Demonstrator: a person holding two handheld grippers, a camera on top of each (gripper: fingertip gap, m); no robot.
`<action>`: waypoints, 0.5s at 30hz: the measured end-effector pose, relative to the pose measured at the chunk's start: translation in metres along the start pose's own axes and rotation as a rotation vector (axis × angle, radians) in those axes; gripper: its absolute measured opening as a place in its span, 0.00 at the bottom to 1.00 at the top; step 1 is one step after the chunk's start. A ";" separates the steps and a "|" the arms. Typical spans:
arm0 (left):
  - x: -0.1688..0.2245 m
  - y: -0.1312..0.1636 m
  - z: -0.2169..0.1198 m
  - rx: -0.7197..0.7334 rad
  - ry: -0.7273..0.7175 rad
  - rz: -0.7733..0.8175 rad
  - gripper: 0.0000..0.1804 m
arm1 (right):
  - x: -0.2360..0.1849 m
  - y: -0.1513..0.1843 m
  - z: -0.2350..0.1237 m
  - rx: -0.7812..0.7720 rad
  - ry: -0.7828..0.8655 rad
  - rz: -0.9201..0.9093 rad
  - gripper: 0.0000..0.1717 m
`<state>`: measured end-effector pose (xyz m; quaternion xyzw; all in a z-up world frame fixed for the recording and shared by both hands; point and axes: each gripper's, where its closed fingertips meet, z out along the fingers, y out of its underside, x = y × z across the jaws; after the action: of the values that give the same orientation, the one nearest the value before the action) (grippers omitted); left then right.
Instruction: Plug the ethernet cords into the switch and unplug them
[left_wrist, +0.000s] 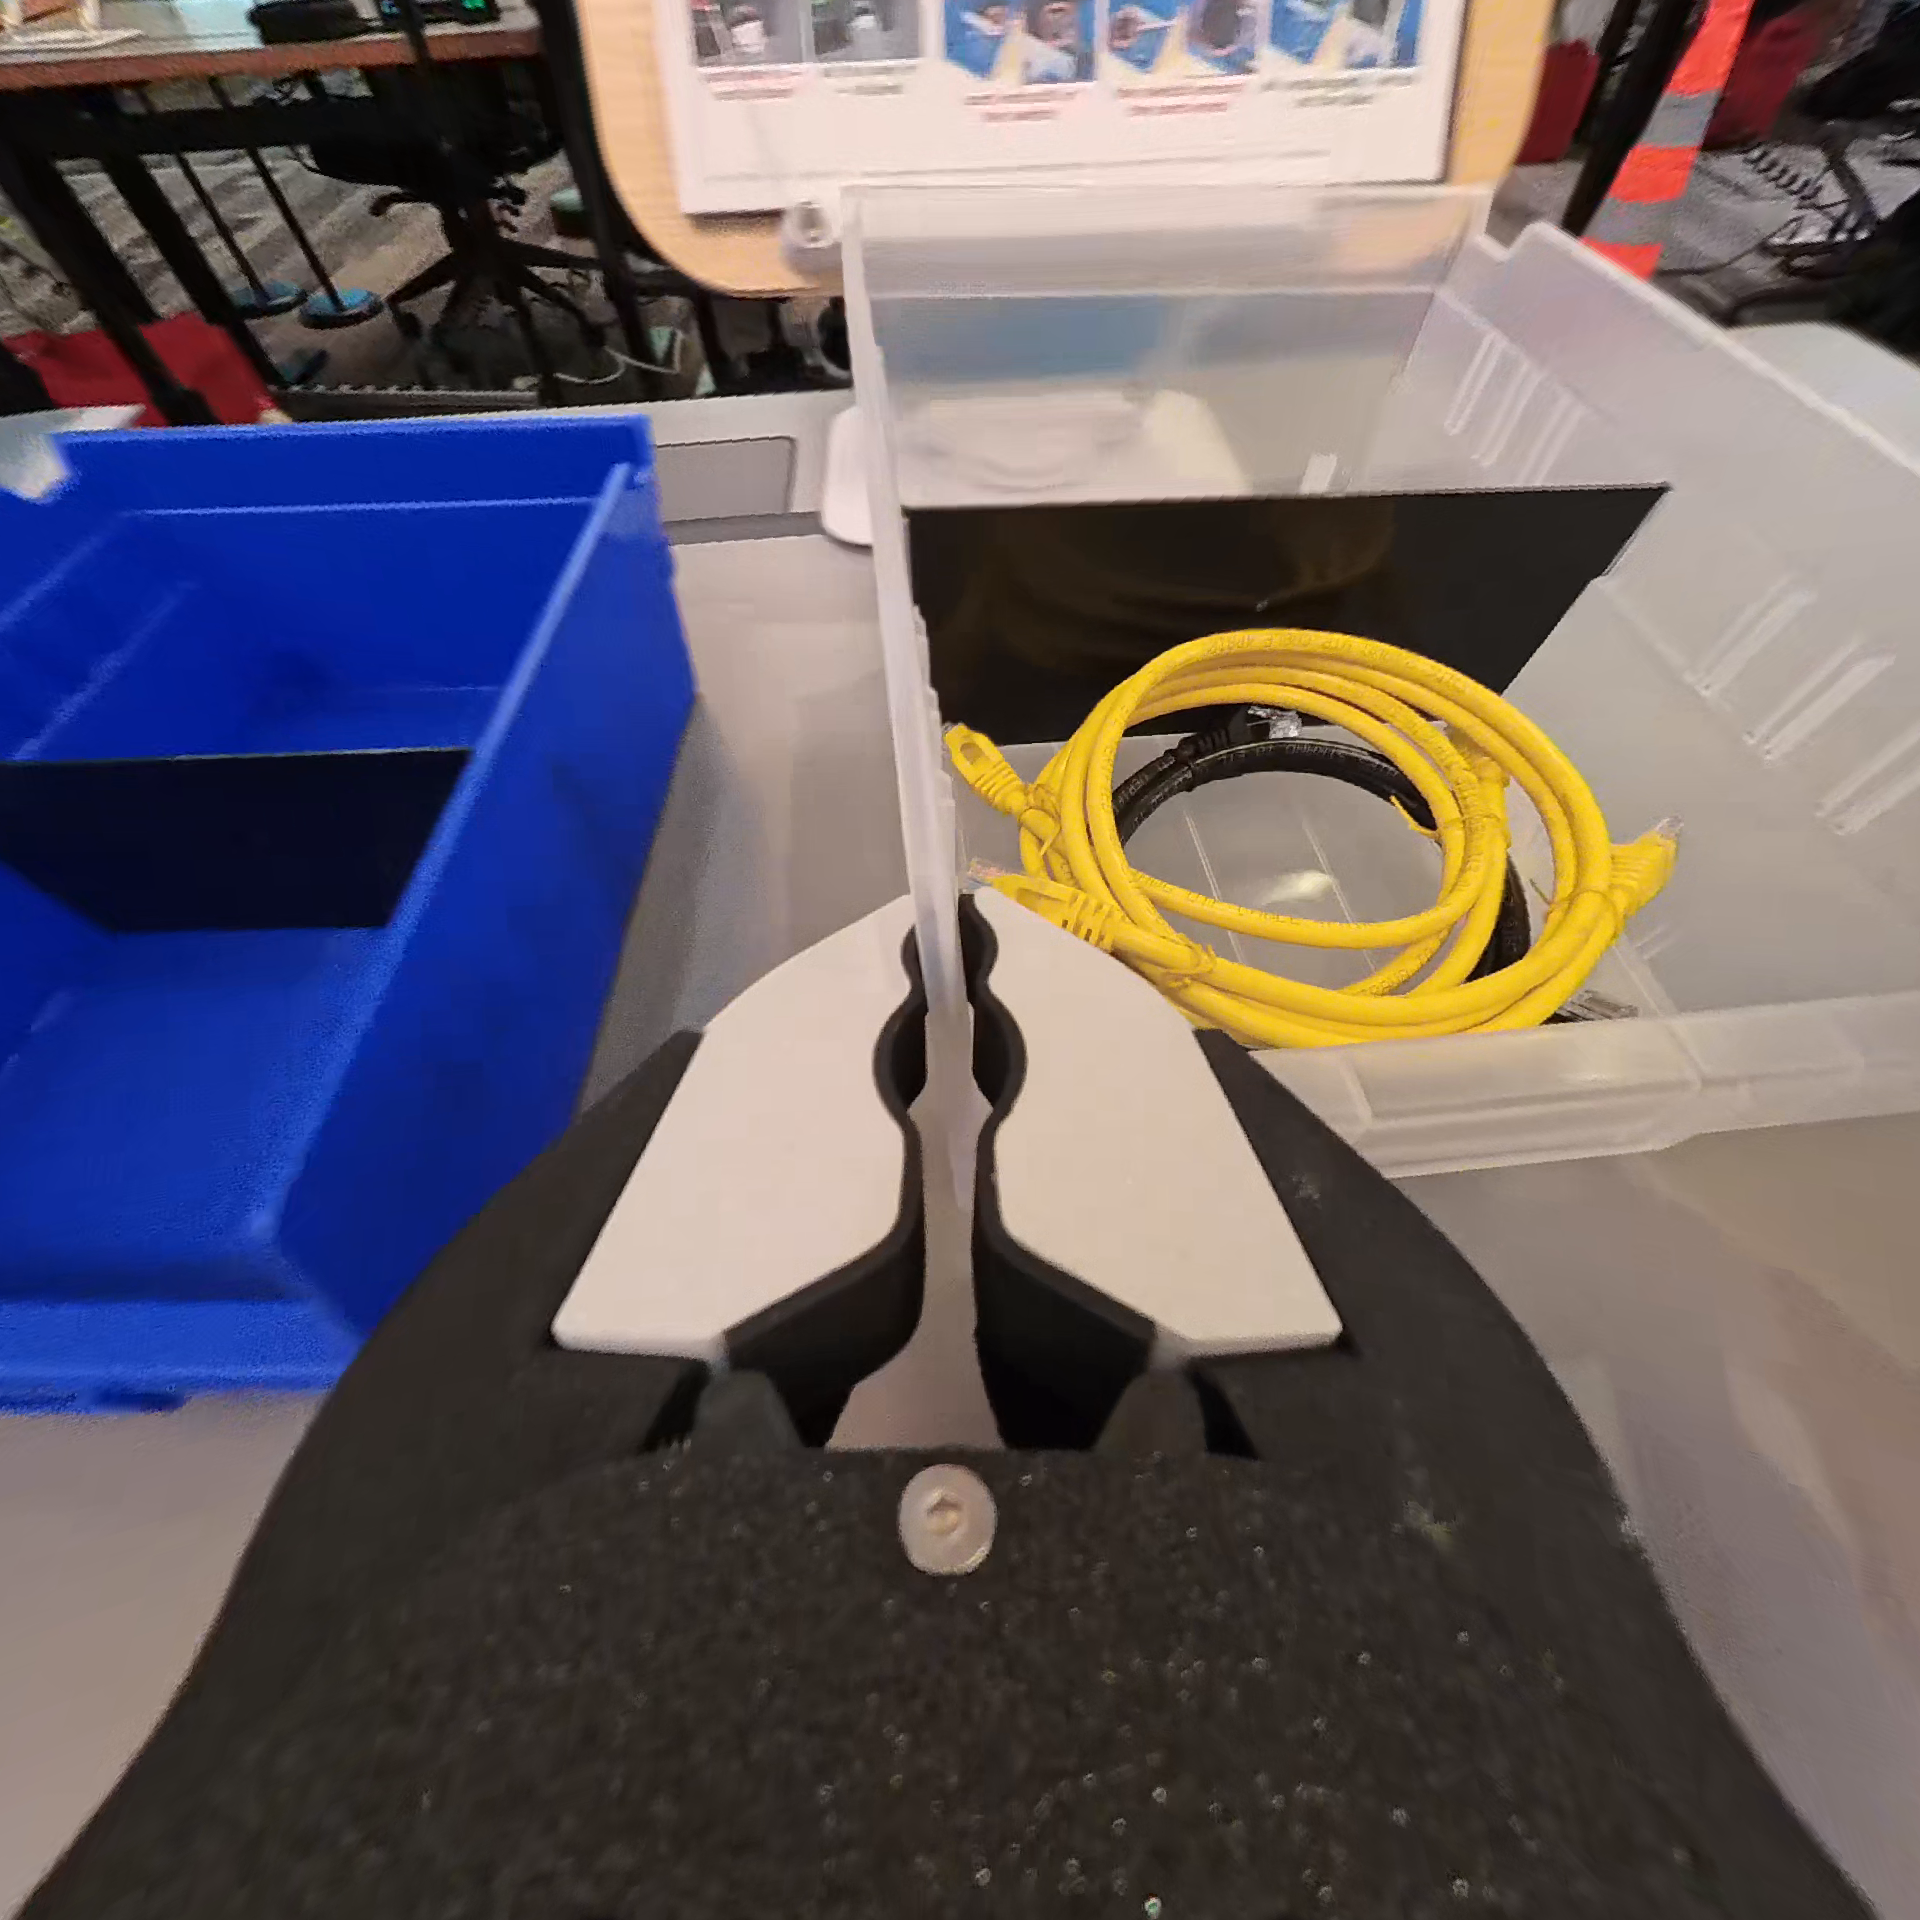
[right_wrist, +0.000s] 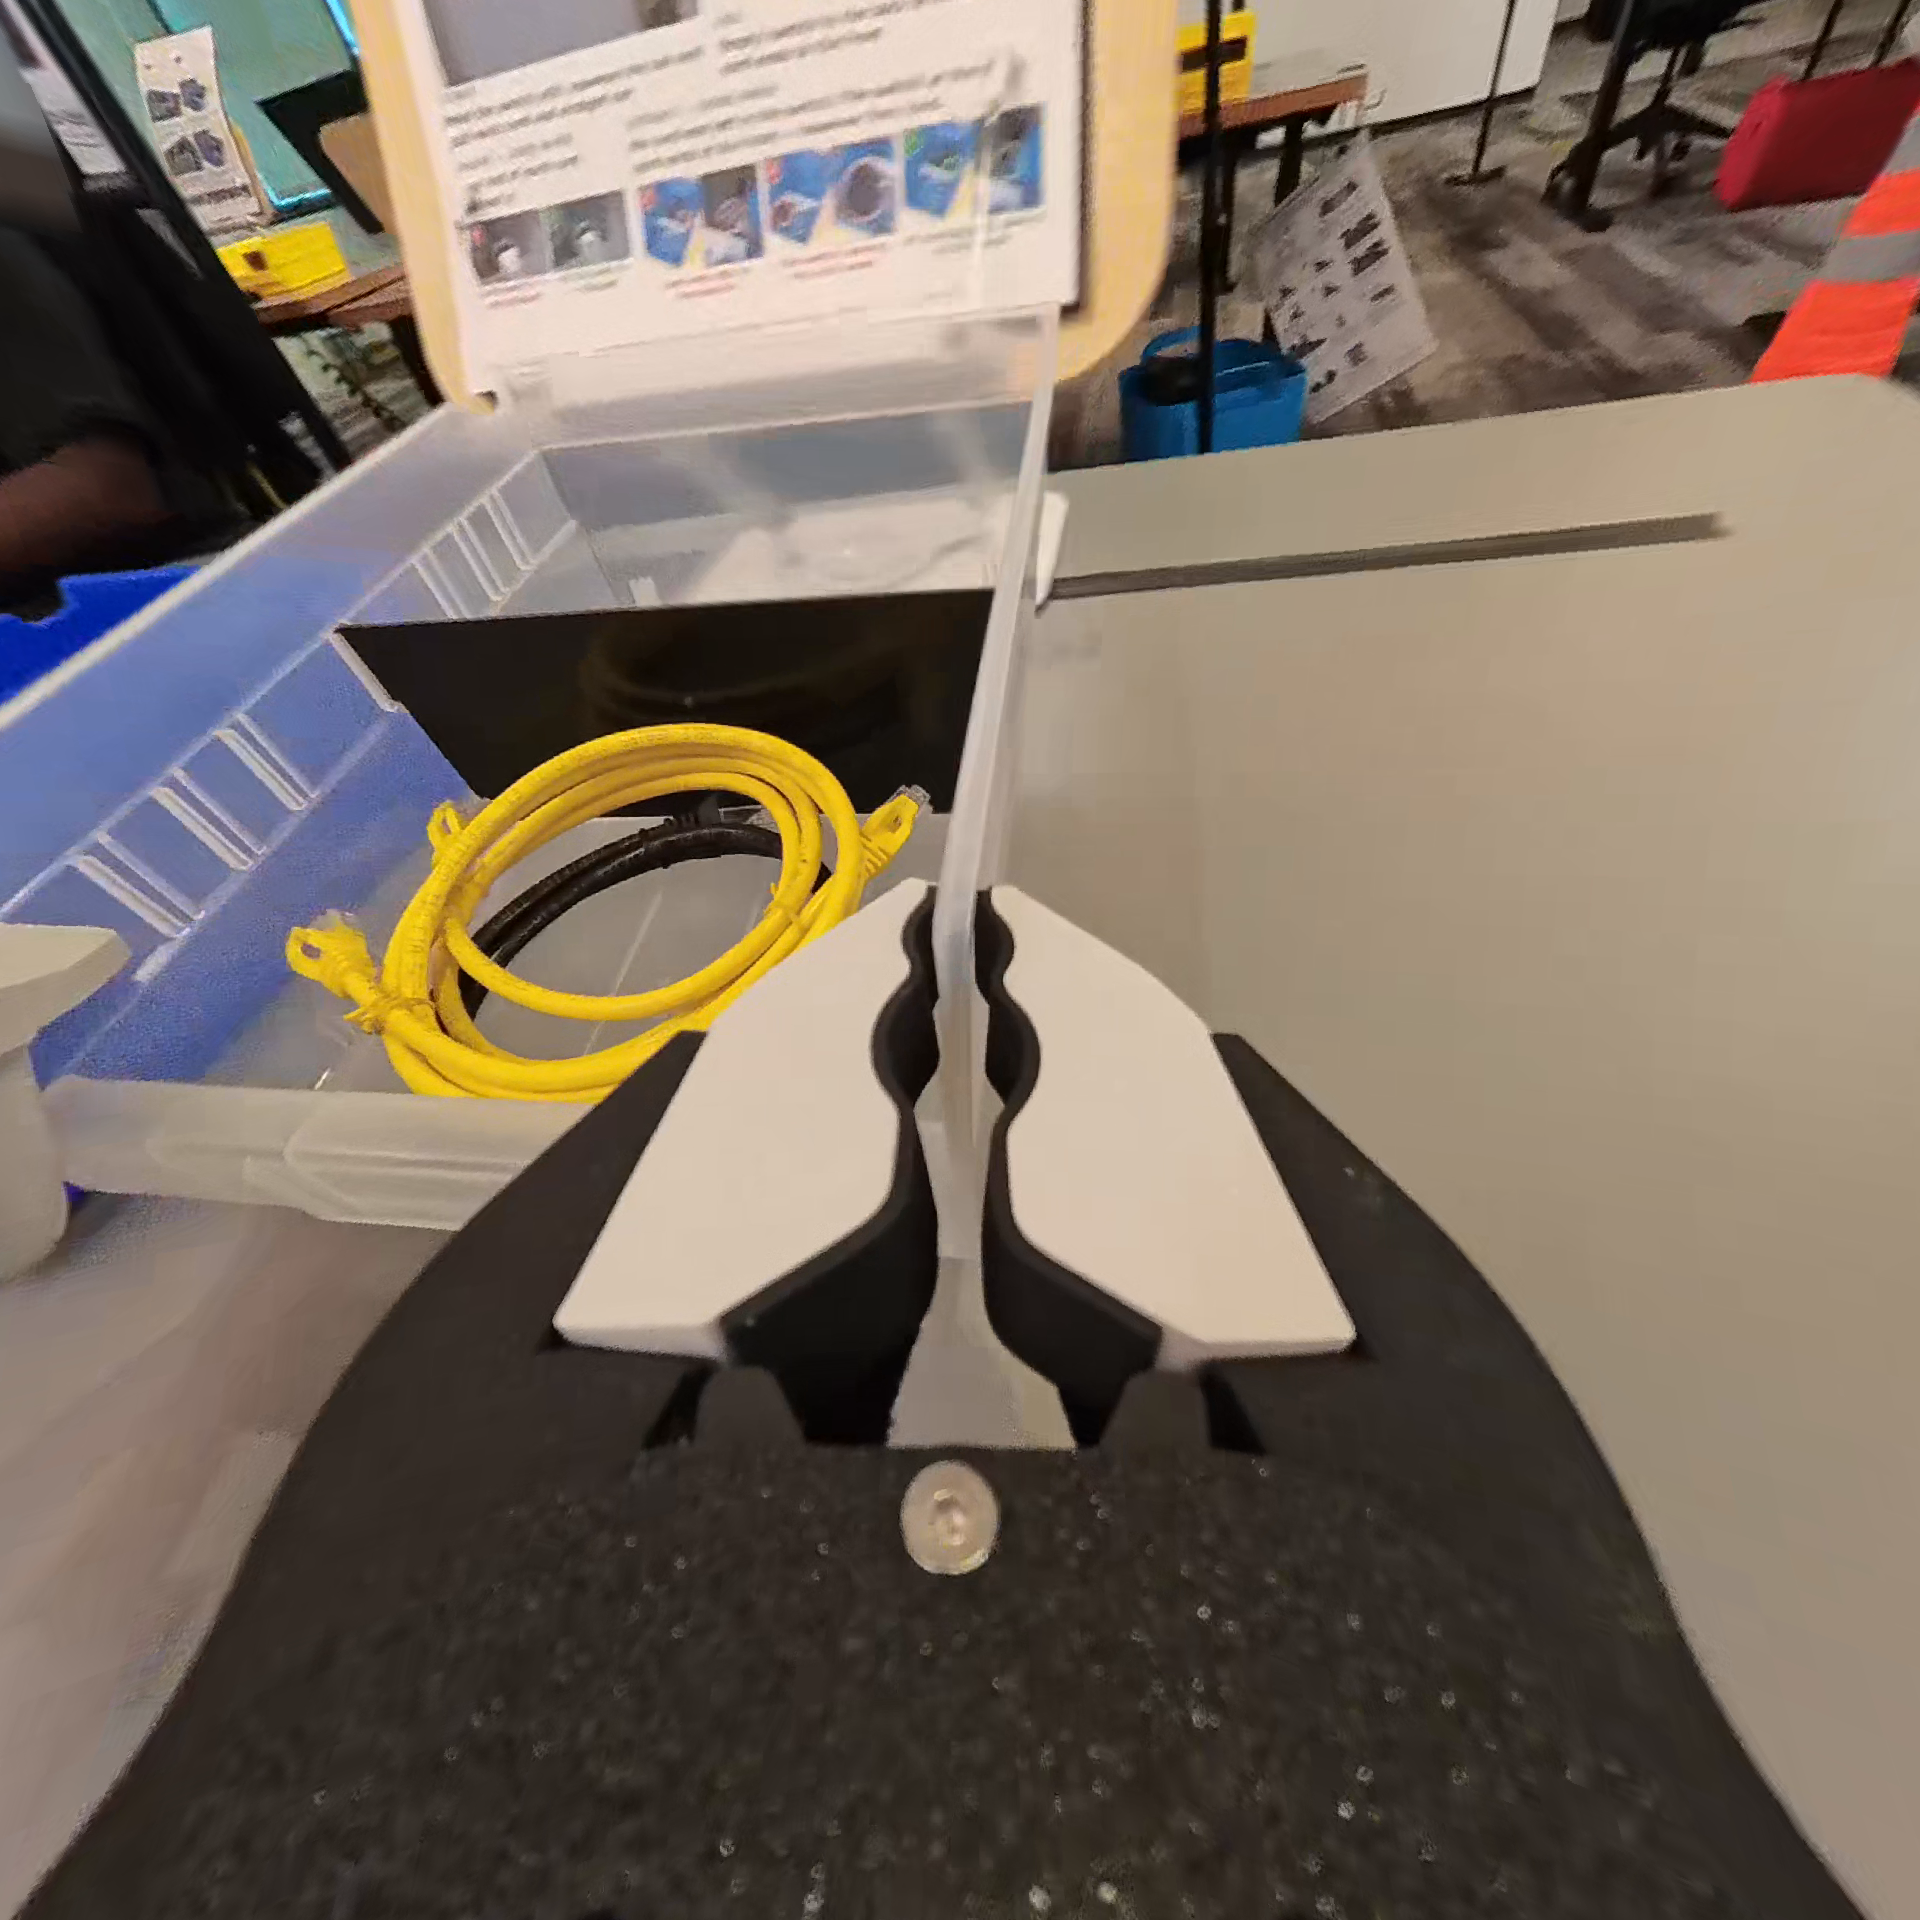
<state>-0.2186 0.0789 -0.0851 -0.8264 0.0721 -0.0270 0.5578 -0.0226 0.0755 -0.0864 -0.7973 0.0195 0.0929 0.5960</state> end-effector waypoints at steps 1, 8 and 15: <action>-0.011 0.003 -0.001 -0.004 -0.013 0.001 0.01 | -0.011 0.004 0.004 -0.004 -0.014 0.005 0.02; -0.036 0.038 0.013 -0.038 0.046 -0.032 0.02 | -0.038 0.032 0.012 -0.057 -0.089 -0.043 0.05; -0.038 0.022 -0.016 0.056 0.103 0.007 0.12 | -0.041 0.006 -0.003 0.014 -0.325 -0.181 0.13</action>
<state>-0.2605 0.0621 -0.0980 -0.8076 0.1030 -0.0694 0.5765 -0.0633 0.0674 -0.0842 -0.7661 -0.1485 0.1664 0.6028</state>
